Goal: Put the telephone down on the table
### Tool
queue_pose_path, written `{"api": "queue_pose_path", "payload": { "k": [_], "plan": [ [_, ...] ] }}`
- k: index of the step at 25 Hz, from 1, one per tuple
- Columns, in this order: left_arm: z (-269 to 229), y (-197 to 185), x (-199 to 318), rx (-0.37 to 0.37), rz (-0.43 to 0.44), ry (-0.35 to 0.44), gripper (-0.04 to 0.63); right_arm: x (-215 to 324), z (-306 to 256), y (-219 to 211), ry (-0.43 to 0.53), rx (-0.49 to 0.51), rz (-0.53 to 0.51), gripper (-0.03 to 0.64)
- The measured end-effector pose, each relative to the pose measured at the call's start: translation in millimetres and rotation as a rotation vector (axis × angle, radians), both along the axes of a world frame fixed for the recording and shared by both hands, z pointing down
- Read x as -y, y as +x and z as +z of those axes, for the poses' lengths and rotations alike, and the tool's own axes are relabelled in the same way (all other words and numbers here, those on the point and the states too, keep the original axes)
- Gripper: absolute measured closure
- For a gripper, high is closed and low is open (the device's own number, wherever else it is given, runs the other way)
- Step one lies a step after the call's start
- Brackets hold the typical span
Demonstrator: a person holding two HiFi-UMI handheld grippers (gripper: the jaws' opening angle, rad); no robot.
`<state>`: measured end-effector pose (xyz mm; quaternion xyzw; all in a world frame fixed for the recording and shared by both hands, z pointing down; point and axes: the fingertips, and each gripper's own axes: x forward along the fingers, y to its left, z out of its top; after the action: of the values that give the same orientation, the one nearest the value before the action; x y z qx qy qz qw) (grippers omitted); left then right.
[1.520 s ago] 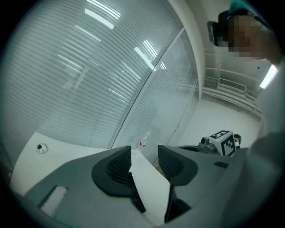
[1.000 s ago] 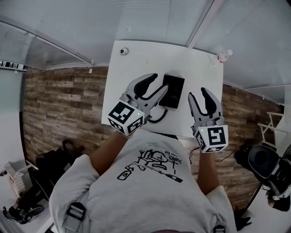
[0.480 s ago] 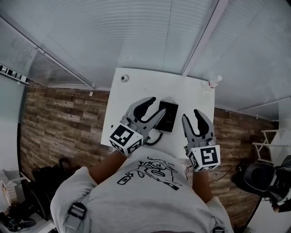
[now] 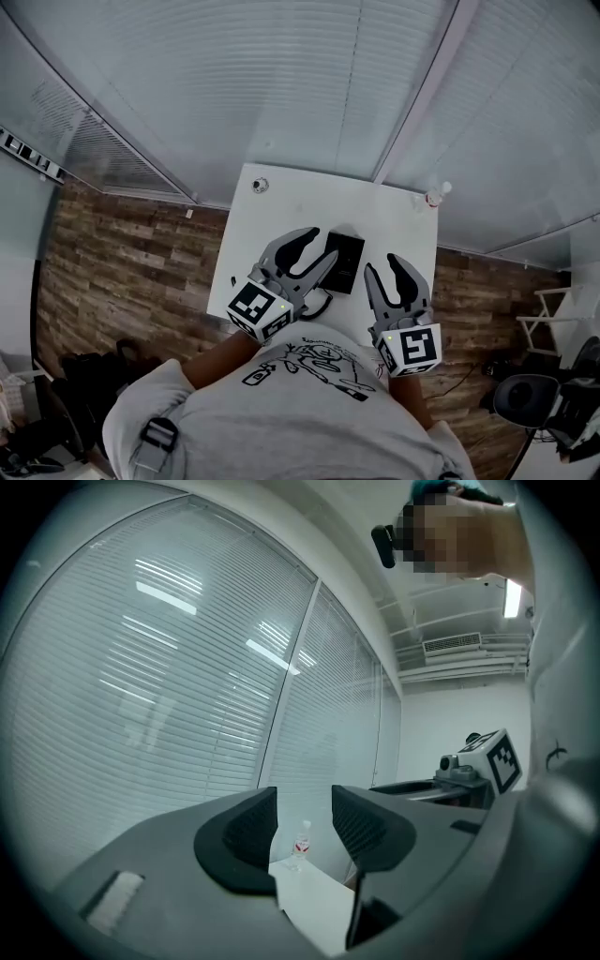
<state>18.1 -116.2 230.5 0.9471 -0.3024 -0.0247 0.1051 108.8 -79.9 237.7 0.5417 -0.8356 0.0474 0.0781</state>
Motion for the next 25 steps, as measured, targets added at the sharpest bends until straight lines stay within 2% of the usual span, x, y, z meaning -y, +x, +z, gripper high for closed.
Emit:
{"api": "queue_pose_path", "payload": {
  "k": [5, 25],
  "plan": [
    [-1, -3, -6, 0.002, -0.009, -0.002, 0.416, -4, -5, -2, 0.009, -0.026, -0.008, 0.468],
    [7, -7, -13, -0.018, 0.008, -0.031, 0.416, -9, 3, 4, -0.023, -0.006, 0.032, 0.468]
  ]
}}
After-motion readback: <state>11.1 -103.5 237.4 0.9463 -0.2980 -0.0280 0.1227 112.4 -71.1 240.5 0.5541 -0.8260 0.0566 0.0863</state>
